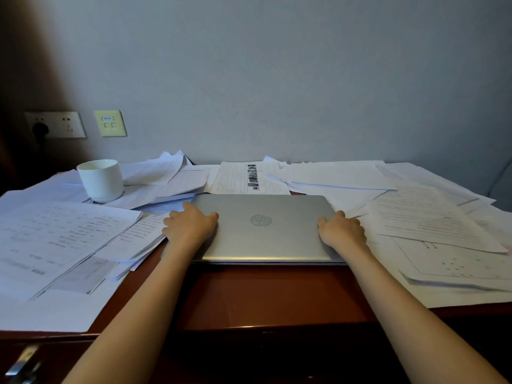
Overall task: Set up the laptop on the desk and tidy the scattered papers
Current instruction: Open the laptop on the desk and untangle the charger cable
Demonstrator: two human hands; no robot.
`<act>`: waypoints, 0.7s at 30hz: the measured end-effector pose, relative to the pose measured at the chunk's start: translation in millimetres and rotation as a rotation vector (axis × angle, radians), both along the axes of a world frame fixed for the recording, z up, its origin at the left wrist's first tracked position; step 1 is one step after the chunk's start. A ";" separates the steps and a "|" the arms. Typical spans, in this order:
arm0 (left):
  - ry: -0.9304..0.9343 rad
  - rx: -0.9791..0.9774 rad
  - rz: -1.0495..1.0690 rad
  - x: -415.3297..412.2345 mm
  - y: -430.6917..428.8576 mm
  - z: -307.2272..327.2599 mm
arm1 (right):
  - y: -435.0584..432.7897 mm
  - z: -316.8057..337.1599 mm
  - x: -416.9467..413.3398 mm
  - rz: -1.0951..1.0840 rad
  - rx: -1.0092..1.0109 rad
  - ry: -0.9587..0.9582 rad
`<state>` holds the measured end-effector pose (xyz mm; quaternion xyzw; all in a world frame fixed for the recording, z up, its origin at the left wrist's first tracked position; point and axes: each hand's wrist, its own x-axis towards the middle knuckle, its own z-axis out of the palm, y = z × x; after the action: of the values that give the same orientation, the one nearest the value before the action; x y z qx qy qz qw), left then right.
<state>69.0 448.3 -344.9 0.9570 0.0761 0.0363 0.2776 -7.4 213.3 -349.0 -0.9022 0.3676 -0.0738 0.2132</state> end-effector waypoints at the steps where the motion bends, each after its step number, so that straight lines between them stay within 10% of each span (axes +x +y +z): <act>1: -0.002 -0.035 0.019 3.3 1.1 -0.2 | -1.4 -0.5 1.7 -0.001 -0.003 -0.020; 21: -0.224 -0.160 -0.015 14.9 21.2 -12.4 | -16.9 -6.6 26.9 0.066 -0.048 -0.111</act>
<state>83.8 469.5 -357.3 0.9222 0.0399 0.1348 0.3602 19.5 196.4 -355.5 -0.9132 0.3233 -0.1254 0.2139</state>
